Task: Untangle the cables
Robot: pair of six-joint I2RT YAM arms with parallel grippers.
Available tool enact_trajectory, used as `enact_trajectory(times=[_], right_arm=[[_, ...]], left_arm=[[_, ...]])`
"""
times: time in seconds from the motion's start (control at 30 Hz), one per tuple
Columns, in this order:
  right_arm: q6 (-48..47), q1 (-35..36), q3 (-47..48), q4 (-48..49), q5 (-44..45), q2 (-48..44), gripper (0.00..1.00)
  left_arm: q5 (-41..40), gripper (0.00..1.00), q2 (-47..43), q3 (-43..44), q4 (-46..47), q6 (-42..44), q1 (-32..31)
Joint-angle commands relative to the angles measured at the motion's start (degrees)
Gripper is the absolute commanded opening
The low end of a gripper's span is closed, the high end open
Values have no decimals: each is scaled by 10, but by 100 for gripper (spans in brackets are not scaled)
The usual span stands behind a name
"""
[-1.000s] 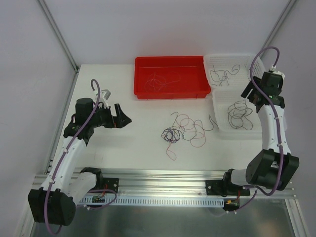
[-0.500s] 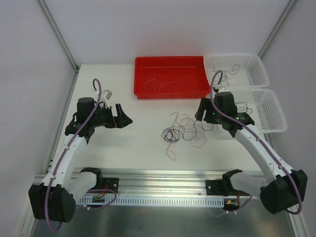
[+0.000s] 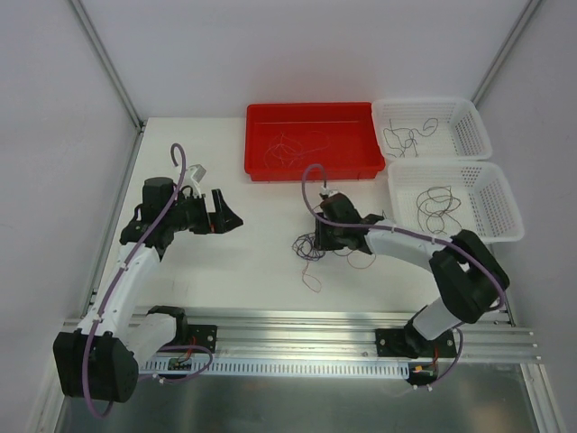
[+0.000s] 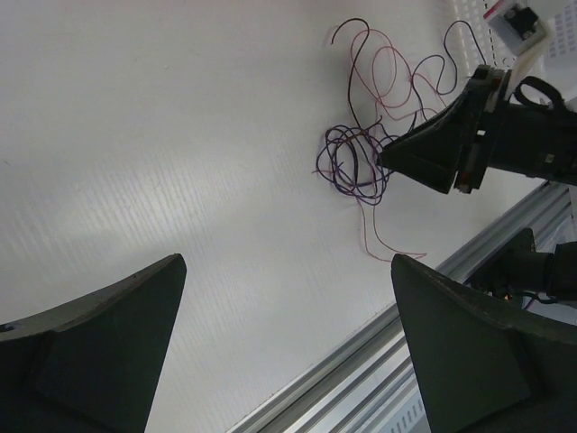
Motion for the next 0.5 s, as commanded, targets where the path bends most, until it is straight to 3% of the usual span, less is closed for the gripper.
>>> enact_trajectory(times=[0.0,0.13,0.33,0.47], right_arm=[[-1,61,63,42,-2,46,25],[-34,110,115,15,-19,71,1],[-168,137,162,-72,-119,41,1],[-203,137,160,-154,-70,5,1]], left_arm=[[22,99,7,-2,5,1,-5],[23,99,7,-3,5,1,-5],[29,99,18,-2,5,1,-11],[37,99,27,-2,4,-2,-15]])
